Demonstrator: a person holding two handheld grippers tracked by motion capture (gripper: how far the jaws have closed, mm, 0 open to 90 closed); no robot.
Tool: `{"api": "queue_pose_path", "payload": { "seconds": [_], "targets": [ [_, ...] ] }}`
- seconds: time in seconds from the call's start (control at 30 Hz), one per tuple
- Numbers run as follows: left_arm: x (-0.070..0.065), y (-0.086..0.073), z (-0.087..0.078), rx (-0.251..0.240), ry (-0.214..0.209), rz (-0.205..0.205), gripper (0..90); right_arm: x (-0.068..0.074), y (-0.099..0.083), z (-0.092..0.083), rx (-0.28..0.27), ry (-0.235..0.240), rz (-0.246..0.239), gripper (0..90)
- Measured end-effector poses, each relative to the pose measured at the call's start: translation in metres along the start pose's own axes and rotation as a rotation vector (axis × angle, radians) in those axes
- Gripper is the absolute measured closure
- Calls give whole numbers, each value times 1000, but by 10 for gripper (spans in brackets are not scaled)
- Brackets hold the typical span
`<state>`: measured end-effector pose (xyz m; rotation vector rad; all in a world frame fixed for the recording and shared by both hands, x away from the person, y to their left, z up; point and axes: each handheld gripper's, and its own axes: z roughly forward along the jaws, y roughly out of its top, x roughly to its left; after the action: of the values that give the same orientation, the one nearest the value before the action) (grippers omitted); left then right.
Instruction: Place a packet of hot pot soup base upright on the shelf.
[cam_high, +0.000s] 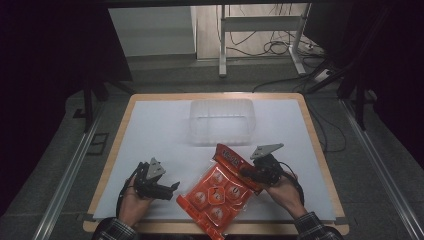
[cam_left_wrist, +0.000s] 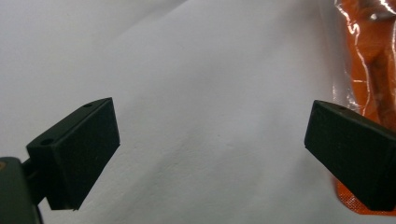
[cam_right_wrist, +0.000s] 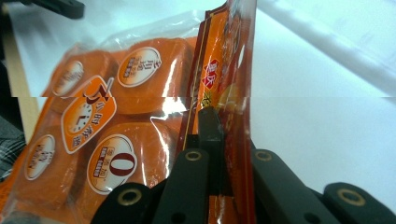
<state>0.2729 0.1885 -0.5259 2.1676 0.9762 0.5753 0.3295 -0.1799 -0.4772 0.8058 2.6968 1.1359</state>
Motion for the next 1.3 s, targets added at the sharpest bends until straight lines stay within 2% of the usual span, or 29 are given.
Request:
{"api": "queue_pose_path", "payload": {
  "seconds": [0.17, 0.43, 0.57, 0.9, 1.1, 1.3],
  "targets": [
    [-1, 0, 1, -1, 2, 2, 28, 7, 6, -12, -38, 9, -14, 891],
    [1, 0, 0, -6, 12, -3, 27, 18, 25, -29, -69, 34, 2, 892],
    [1, 0, 0, -9, 12, 1, 28, 23, 37, -40, -84, 52, -20, 892],
    [0, 1, 0, -3, 10, 7, 27, 24, 60, -64, -83, 49, -46, 892],
    [-2, 2, 1, 5, 7, 22, 27, 24, 74, -78, -88, 28, -70, 892],
    [-2, 2, 1, -2, 5, 14, 27, 26, 88, -93, -102, 18, -89, 892]
  ]
}}
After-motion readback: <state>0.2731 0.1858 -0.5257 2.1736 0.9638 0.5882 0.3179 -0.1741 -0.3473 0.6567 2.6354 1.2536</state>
